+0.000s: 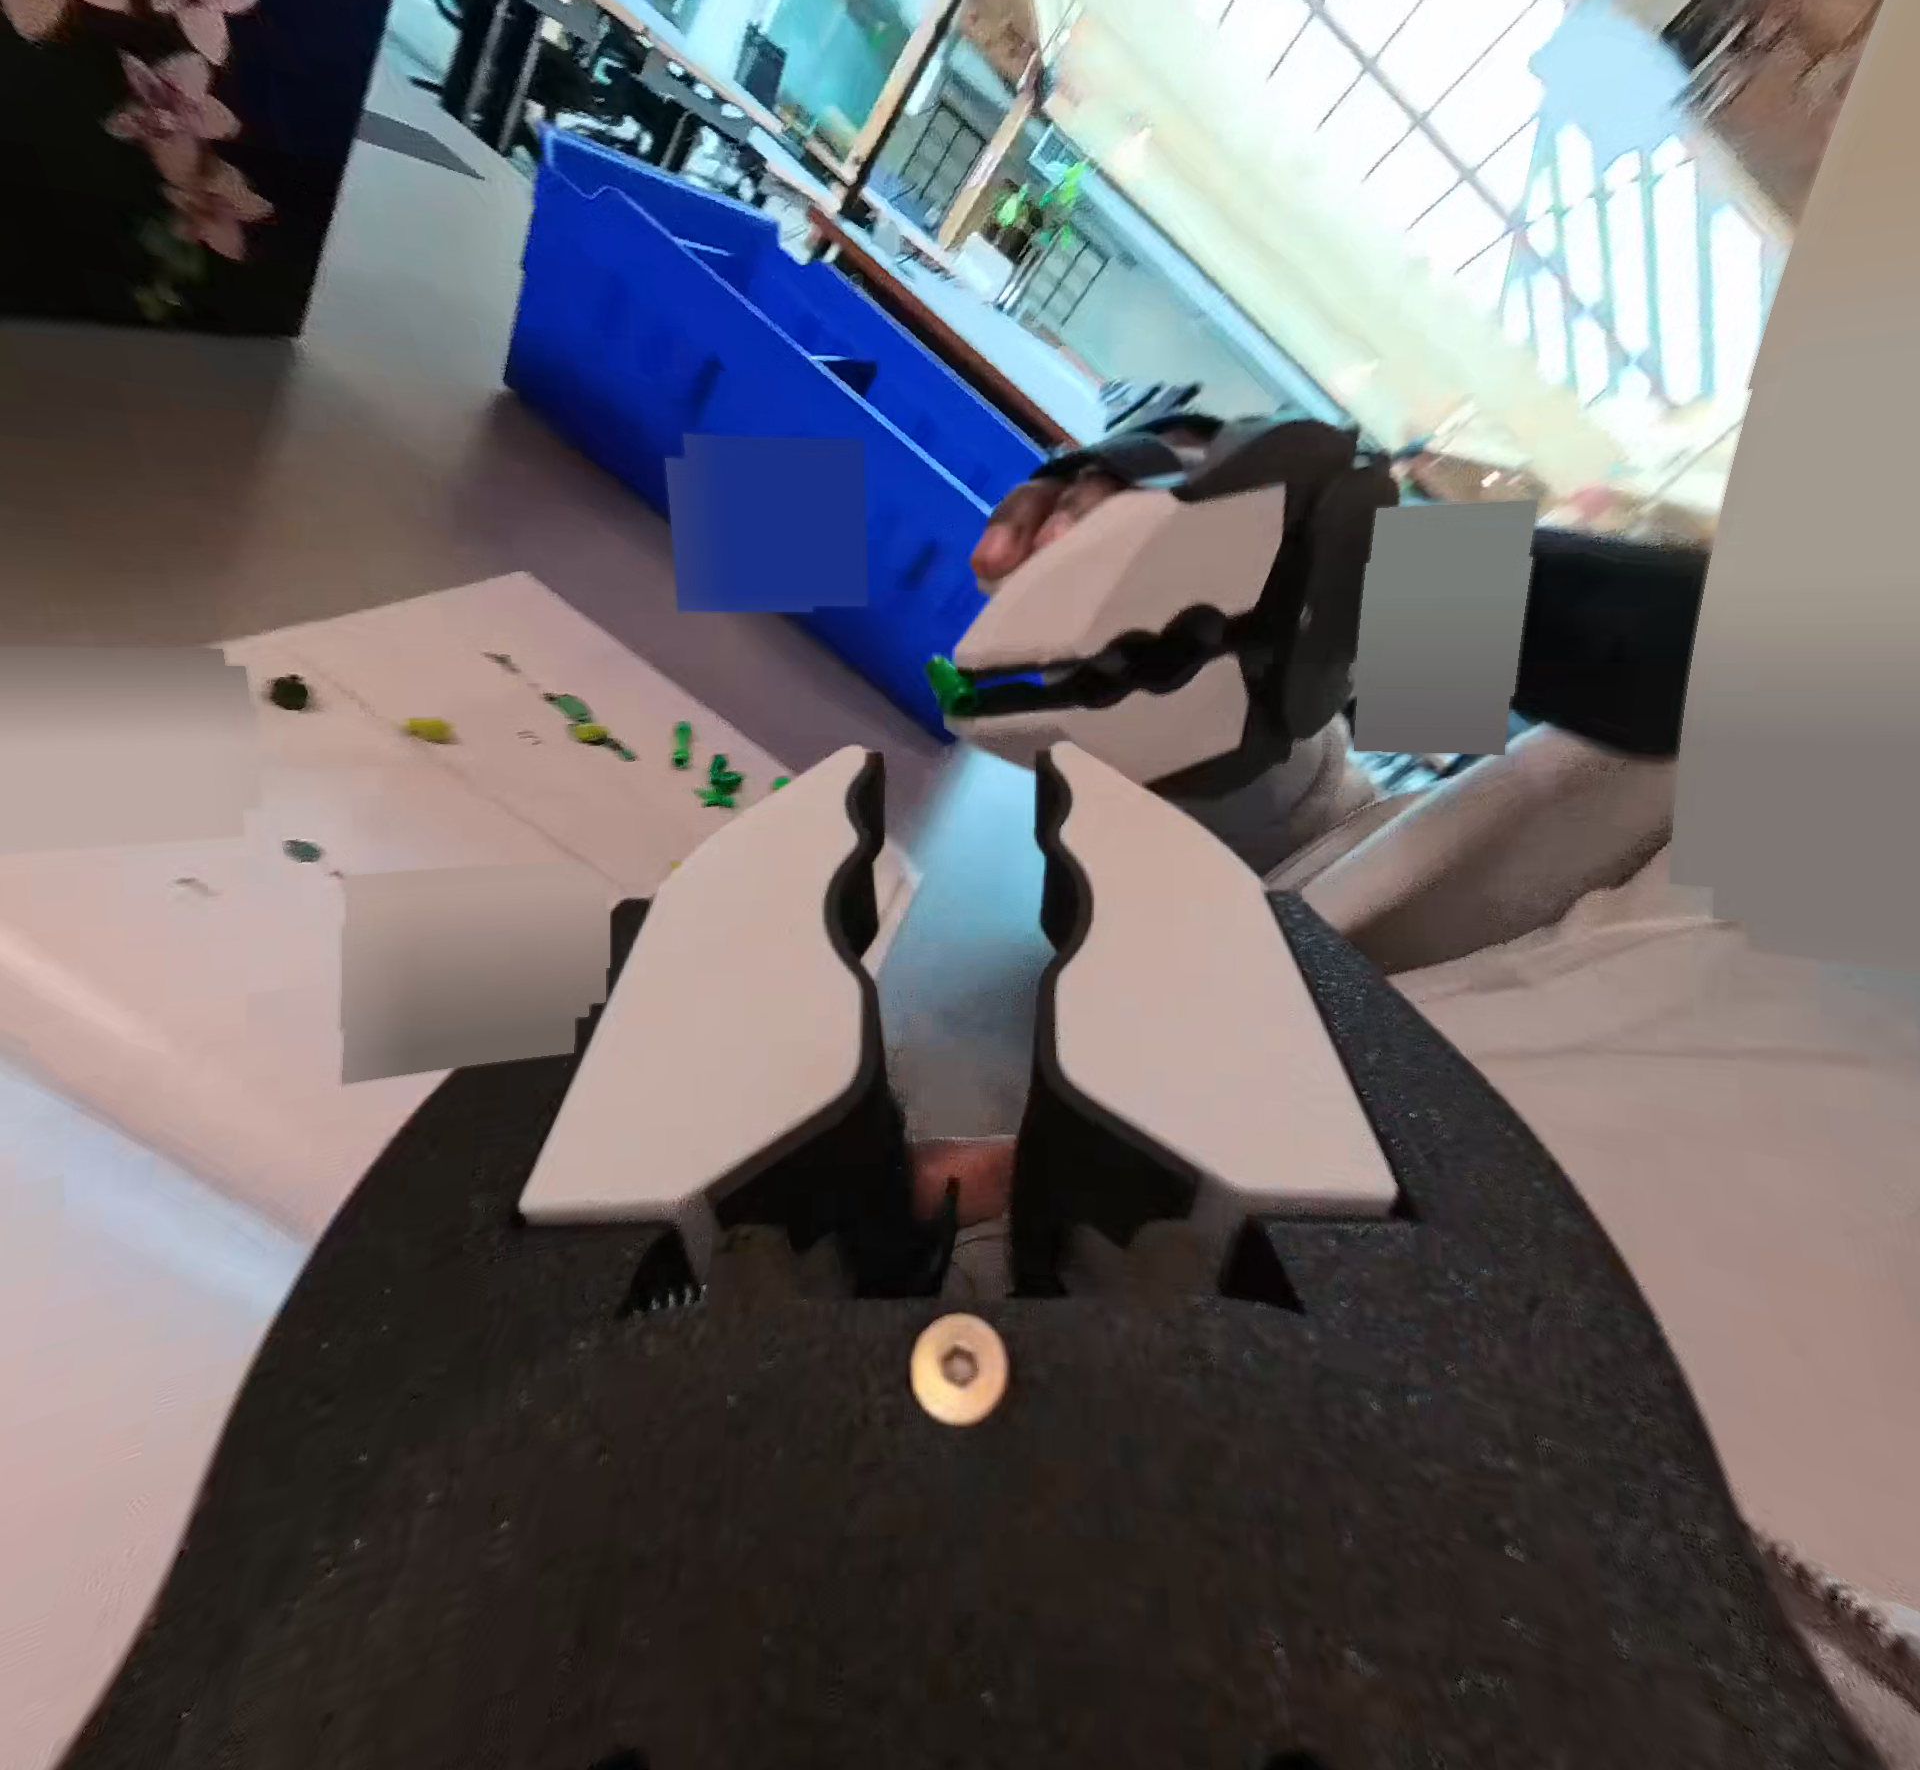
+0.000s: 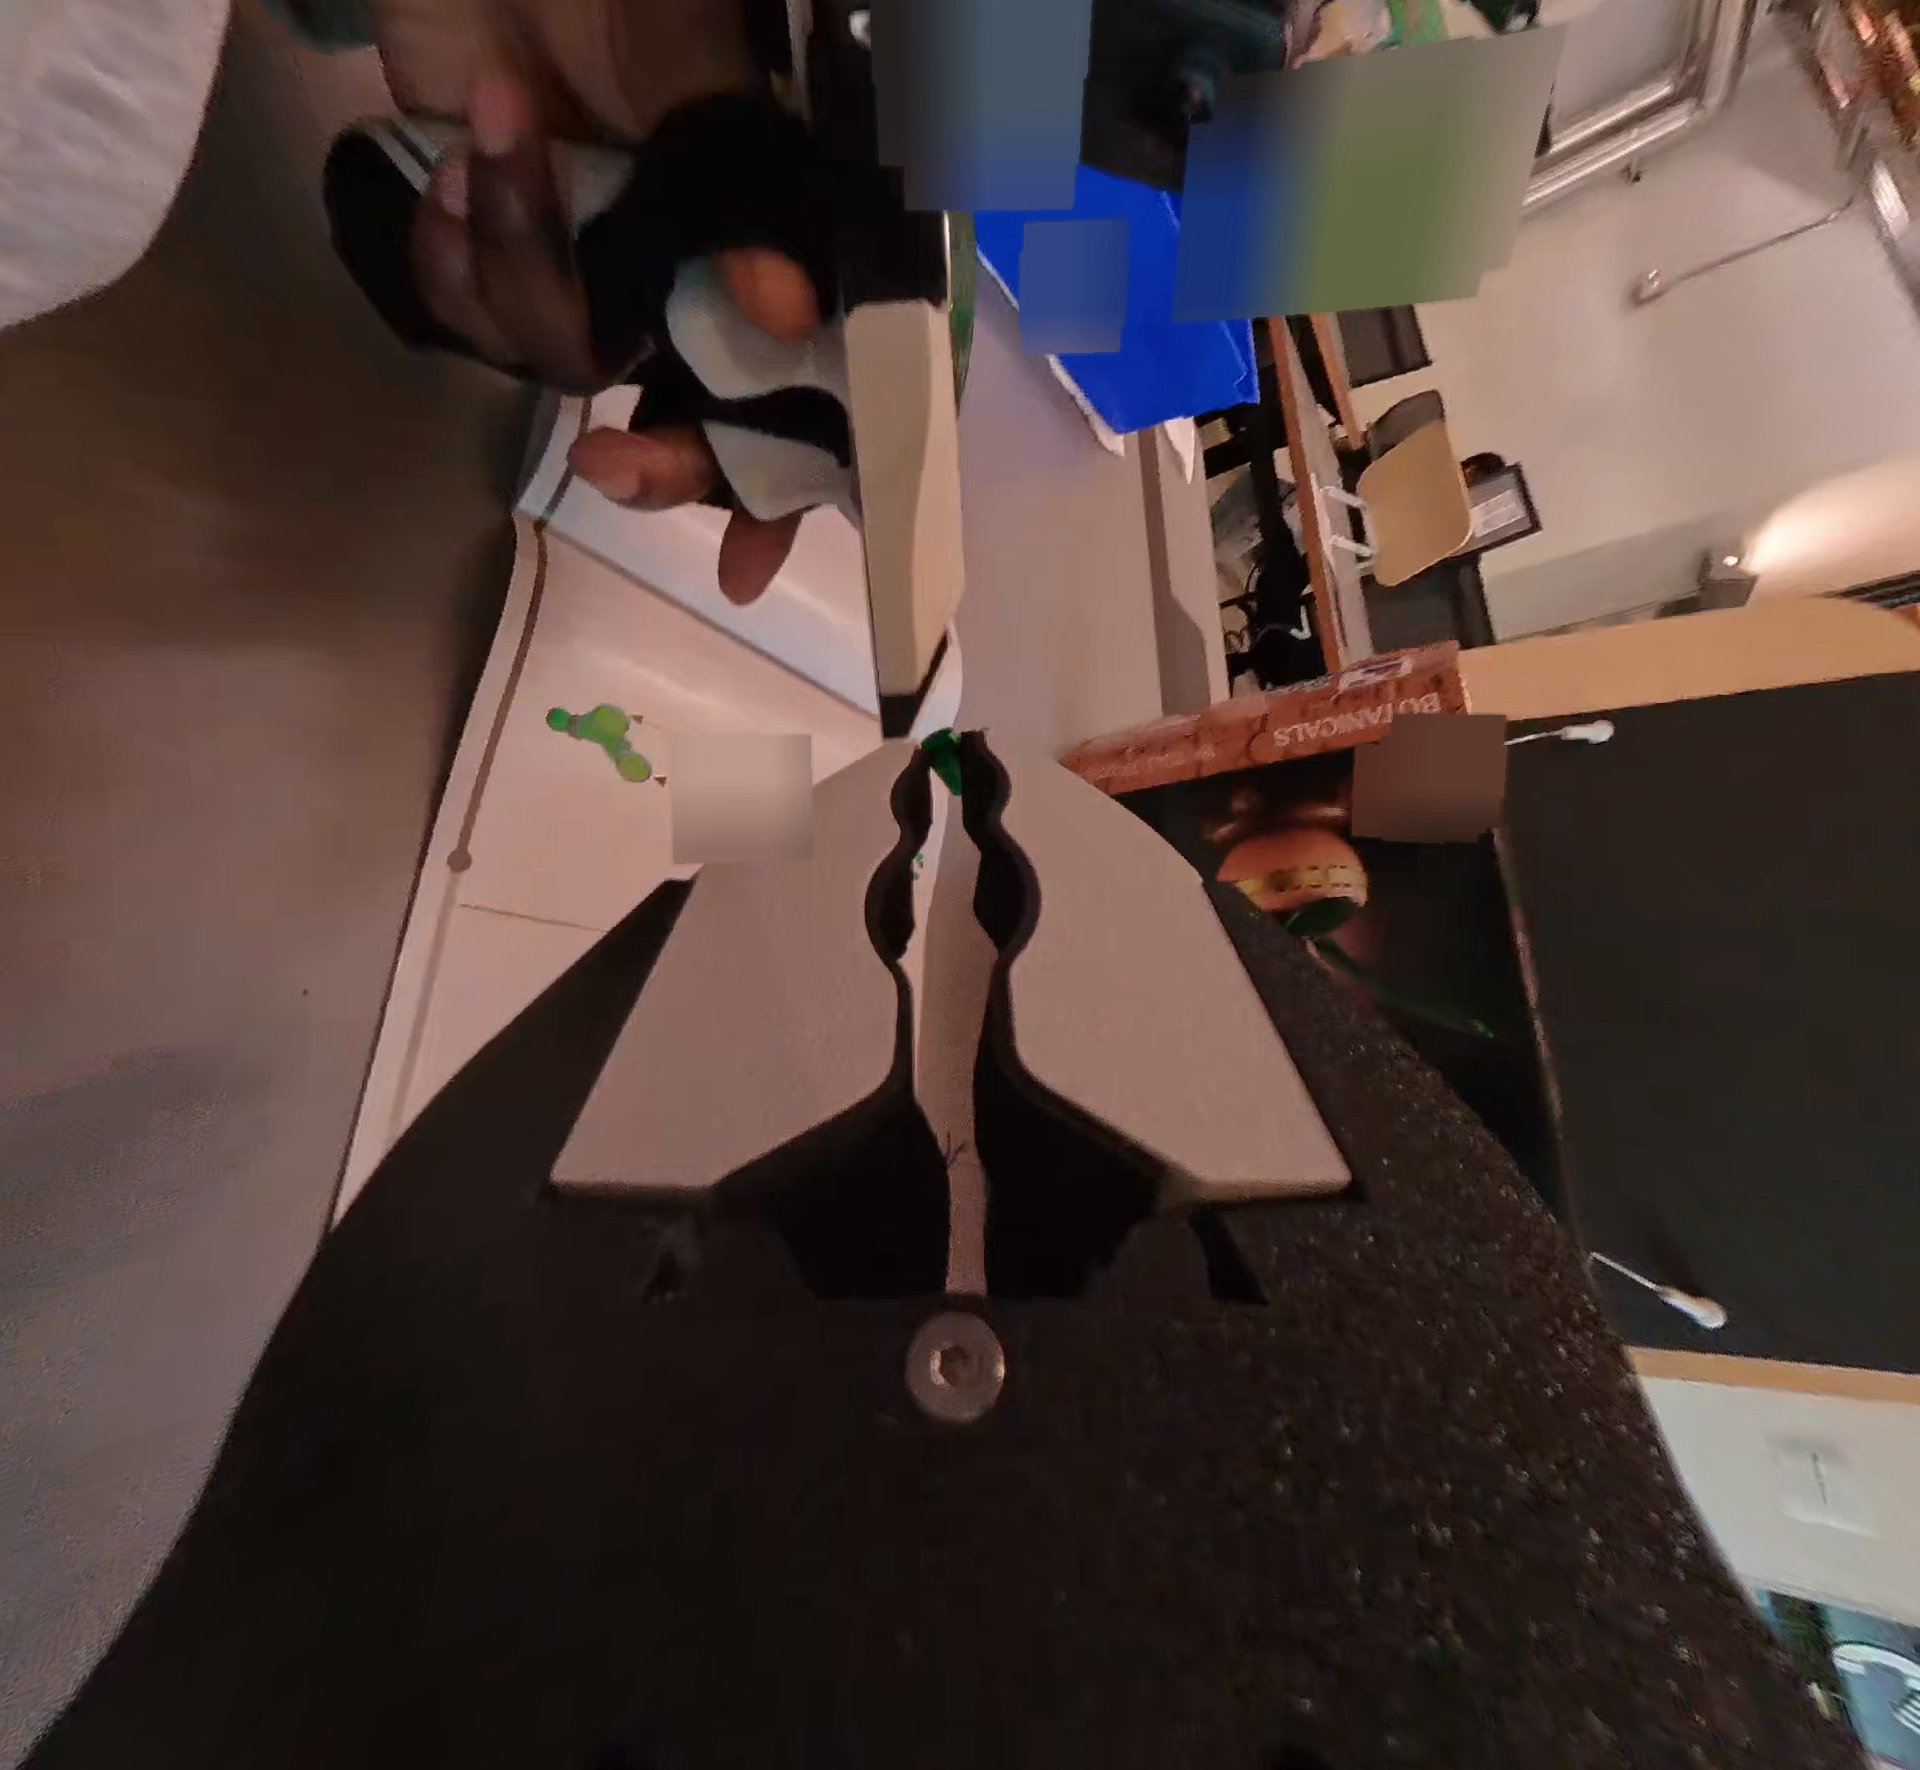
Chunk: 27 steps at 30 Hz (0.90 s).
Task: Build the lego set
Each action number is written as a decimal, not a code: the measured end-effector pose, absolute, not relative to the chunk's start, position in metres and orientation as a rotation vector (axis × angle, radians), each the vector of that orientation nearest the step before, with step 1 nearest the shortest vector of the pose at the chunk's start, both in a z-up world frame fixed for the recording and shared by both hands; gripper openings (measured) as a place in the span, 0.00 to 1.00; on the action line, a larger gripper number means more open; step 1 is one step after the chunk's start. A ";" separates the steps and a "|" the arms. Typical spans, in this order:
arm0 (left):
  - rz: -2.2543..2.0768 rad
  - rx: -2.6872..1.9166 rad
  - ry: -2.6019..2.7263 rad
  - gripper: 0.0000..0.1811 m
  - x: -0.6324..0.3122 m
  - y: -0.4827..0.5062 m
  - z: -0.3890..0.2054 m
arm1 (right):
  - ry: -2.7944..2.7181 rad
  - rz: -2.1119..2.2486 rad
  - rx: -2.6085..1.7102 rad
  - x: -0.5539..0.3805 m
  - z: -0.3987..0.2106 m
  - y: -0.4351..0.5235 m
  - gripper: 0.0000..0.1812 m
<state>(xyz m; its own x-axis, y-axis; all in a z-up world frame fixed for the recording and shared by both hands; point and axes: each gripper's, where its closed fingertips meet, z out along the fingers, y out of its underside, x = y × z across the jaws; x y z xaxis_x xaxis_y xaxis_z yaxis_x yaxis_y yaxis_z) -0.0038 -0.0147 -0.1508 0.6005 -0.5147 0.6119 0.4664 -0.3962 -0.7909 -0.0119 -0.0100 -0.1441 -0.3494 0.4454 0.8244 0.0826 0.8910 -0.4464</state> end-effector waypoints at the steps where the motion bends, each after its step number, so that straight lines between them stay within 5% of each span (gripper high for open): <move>1: -1.072 -1.658 0.025 0.15 -0.003 -0.013 -0.149 | -1.907 0.389 -0.384 -0.013 -0.143 -0.011 0.03; 18: -1.148 -1.445 0.002 0.03 0.001 -0.018 -0.124 | -1.798 0.598 -0.358 -0.011 -0.123 -0.023 0.03; 27: -1.250 -1.317 0.050 0.03 0.004 -0.034 -0.107 | -1.720 1.173 -0.510 -0.007 -0.105 -0.031 0.07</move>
<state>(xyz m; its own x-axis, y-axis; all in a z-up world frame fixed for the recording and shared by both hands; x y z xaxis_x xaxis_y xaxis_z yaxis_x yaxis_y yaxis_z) 0.0036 -0.0337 -0.1073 0.4106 -0.6921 0.5937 0.6427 -0.2422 -0.7268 -0.0069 -0.0307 -0.1050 -0.4549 0.7544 0.4732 -0.1652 0.4507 -0.8773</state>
